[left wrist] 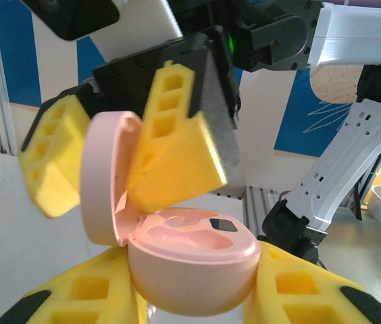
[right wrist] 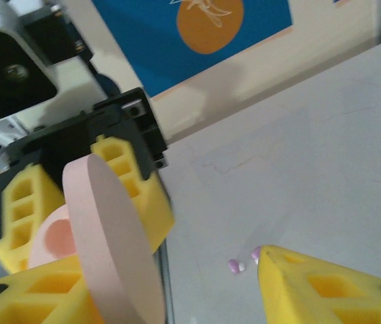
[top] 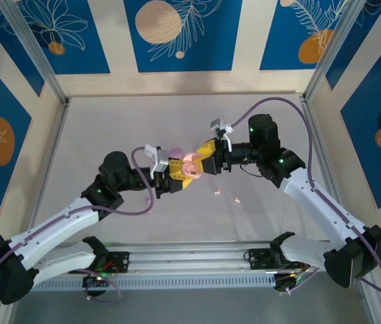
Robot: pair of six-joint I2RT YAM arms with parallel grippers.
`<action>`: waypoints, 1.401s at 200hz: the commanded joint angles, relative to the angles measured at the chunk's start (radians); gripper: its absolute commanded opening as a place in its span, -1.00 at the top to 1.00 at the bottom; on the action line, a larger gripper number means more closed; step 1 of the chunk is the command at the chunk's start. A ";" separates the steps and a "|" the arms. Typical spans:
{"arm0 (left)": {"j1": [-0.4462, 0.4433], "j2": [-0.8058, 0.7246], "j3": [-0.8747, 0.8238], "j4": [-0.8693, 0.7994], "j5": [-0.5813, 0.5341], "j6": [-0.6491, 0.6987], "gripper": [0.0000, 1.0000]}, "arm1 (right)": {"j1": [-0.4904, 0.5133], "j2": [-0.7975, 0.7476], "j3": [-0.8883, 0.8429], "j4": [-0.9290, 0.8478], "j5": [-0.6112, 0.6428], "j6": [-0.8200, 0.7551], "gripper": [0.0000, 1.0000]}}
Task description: Insert wireless bluetooth earbuds into charging case
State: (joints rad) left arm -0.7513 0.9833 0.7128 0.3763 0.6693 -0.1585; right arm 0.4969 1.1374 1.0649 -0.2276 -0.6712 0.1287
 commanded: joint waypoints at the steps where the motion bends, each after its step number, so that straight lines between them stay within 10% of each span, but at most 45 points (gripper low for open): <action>1: -0.009 -0.008 -0.012 0.079 0.022 -0.010 0.61 | -0.007 -0.022 0.003 0.039 0.097 0.071 -0.10; 280: -0.008 0.098 -0.220 0.618 -0.204 -0.212 0.62 | -0.242 -0.051 -0.234 -0.557 0.397 0.633 0.08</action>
State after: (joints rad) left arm -0.7544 1.0901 0.4961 0.9298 0.4763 -0.3580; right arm 0.2272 1.0389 0.8684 -0.7052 -0.3073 0.7525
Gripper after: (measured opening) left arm 0.313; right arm 0.470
